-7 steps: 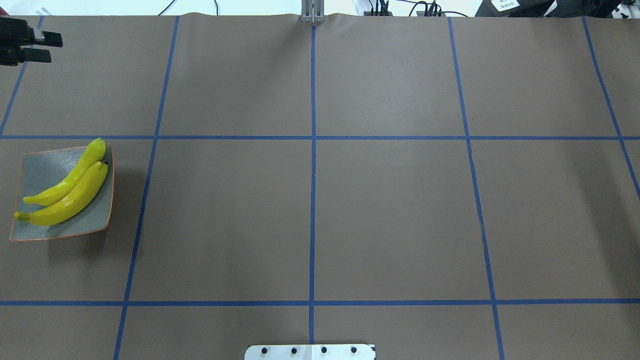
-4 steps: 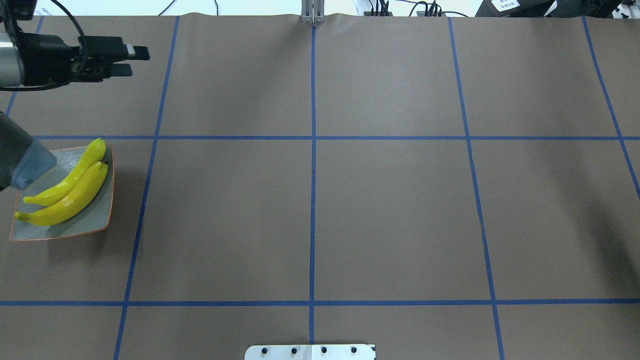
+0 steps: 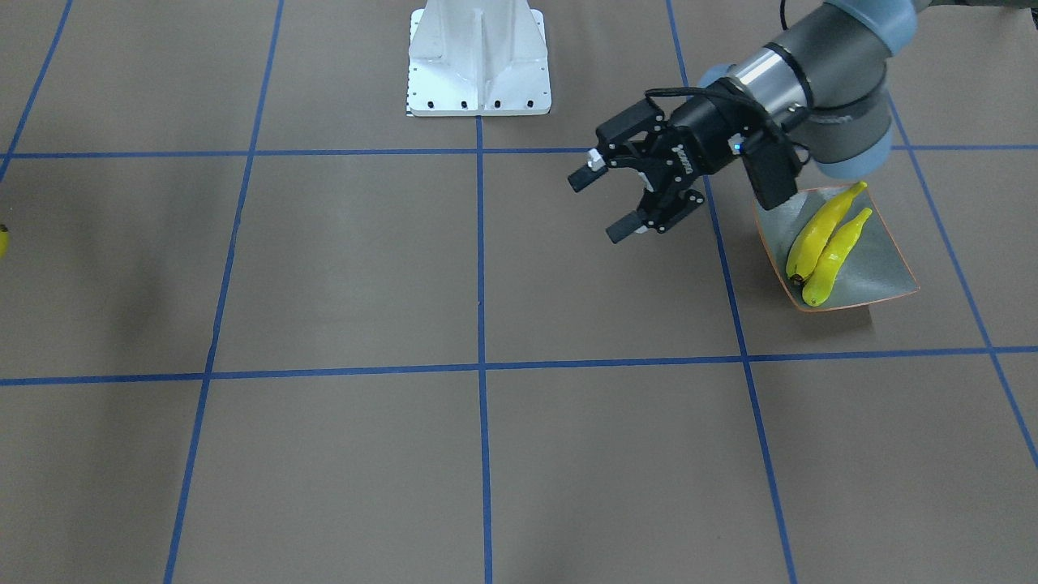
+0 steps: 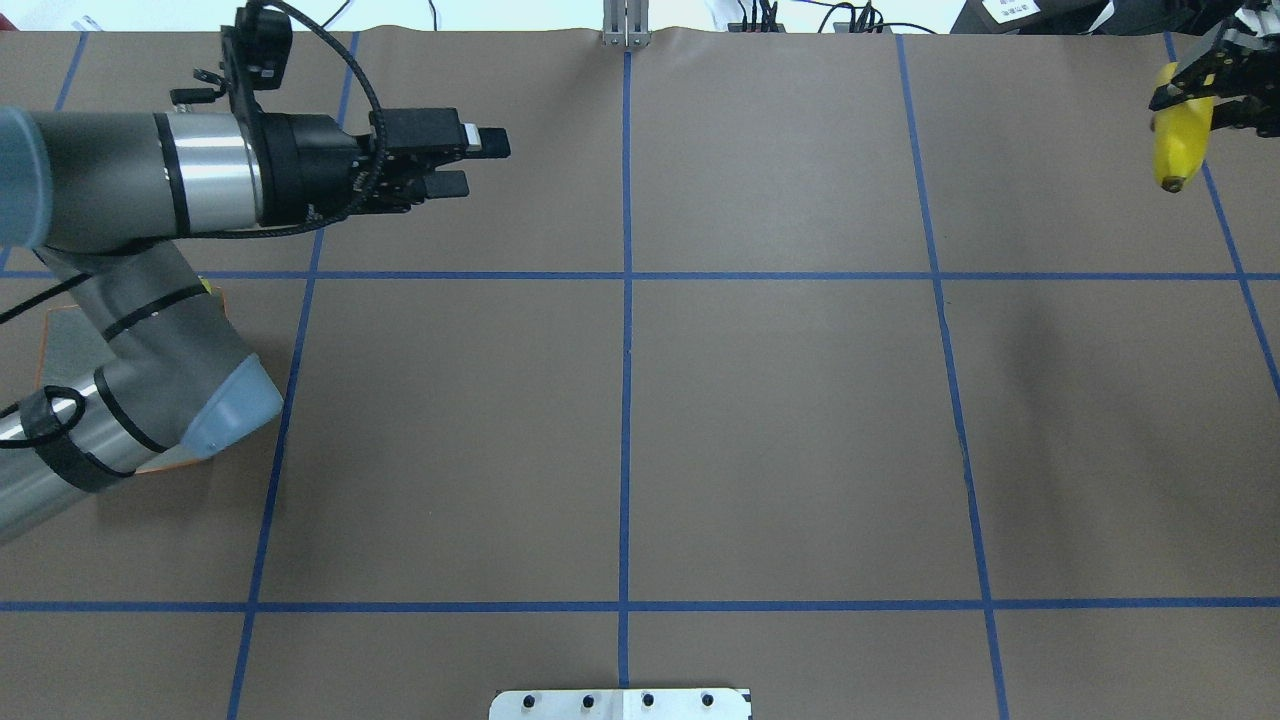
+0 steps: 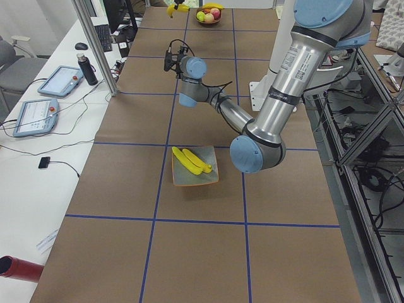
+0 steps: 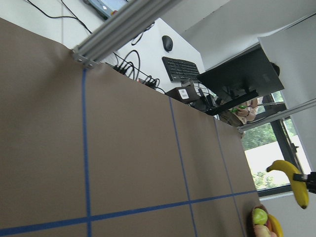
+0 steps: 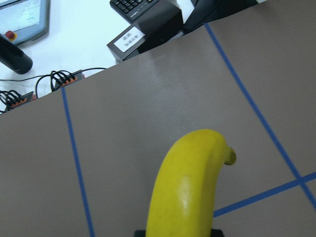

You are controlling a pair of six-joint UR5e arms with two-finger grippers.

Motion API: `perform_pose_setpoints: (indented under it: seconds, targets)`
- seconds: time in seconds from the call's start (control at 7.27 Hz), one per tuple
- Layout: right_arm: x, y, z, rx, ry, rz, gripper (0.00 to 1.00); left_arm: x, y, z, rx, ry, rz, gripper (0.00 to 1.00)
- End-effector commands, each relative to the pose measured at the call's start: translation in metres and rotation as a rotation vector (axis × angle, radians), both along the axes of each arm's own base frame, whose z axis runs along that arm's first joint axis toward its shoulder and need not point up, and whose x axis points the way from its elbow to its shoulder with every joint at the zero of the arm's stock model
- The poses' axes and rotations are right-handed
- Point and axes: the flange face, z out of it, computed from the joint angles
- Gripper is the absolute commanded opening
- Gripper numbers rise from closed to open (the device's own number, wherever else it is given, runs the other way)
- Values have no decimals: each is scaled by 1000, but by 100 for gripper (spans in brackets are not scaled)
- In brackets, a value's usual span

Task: Transfer all bananas from basket to plate

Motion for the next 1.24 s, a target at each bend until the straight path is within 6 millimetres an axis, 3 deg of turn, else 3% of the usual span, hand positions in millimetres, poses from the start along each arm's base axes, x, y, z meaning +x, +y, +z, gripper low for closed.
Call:
perform_pose_setpoints:
  seconds: [0.0, 0.28, 0.41, 0.69, 0.83, 1.1]
  targets:
    - [-63, -7, -74, -123, -173, 60, 0, 30, 32, -26, -20, 66, 43, 100]
    - [-113, -1, -130, -235, -302, 172, 0, 39, 38, -31, -190, 145, 105, 100]
    - [-152, 6, -152, -256, -337, 243, 0, 55, 49, -31, -248, 168, 124, 100]
    - [-195, 20, -181, -289, -408, 356, 0, 86, 76, -35, -320, 247, 70, 100]
    - [-227, 35, -180, -283, -386, 423, 0, 96, 86, -33, -331, 250, 62, 100]
    - [-265, 59, -205, -321, -333, 466, 0, 103, 92, -33, -334, 247, 74, 100]
